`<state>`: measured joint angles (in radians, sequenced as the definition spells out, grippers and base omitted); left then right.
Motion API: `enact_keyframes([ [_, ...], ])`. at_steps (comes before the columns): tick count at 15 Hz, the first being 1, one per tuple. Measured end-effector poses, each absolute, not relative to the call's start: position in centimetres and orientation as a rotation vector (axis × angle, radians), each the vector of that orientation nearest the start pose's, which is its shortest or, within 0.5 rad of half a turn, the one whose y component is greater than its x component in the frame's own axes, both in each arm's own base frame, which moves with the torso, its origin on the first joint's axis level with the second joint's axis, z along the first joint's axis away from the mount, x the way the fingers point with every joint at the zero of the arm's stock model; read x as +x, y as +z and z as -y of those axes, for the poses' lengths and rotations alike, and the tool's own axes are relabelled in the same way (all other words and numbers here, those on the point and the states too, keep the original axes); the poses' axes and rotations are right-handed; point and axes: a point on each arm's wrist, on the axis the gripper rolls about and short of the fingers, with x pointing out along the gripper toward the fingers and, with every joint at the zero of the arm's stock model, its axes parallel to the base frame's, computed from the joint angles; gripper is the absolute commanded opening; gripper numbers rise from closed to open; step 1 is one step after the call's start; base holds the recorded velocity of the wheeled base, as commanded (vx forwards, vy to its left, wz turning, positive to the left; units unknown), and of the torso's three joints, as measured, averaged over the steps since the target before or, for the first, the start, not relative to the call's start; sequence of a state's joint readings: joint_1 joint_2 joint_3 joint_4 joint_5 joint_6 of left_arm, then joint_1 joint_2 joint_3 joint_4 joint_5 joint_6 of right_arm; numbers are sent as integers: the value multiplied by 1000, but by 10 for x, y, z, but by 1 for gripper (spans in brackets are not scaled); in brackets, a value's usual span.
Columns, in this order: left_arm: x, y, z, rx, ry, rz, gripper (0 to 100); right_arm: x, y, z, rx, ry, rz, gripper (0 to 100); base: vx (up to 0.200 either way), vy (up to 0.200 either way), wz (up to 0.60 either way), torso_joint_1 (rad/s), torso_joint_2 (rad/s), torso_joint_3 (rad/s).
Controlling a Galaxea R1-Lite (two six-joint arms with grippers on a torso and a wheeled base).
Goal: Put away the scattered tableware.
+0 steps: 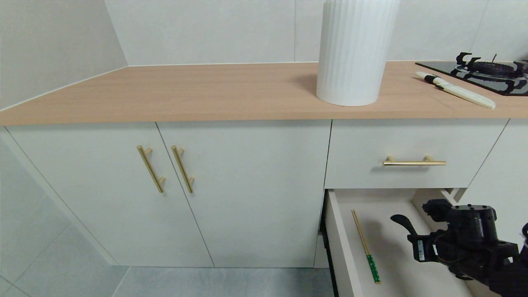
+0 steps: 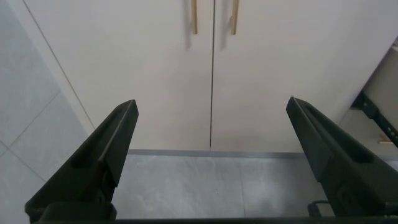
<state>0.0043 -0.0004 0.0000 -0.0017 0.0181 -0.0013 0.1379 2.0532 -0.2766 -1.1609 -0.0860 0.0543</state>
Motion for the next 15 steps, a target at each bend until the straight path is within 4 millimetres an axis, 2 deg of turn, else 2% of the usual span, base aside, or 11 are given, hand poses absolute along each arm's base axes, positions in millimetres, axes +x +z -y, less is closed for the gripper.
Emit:
enact_keyframes([
  [4, -23, 76, 0, -1, 22, 2, 100, 273, -23, -39, -10, 16, -557, 0, 0, 0, 0, 0, 0, 0],
  [8, -23, 76, 0, -1, 22, 2, 100, 273, -60, -40, -27, 6, -624, 0, 0, 0, 0, 0, 0, 0],
  [11, -23, 76, 0, -1, 22, 2, 100, 275, -70, -40, -31, 3, -644, 0, 0, 0, 0, 0, 0, 0],
  [15, -23, 76, 0, -1, 22, 2, 100, 278, -73, -40, -34, -9, -642, 0, 0, 0, 0, 0, 0, 0],
])
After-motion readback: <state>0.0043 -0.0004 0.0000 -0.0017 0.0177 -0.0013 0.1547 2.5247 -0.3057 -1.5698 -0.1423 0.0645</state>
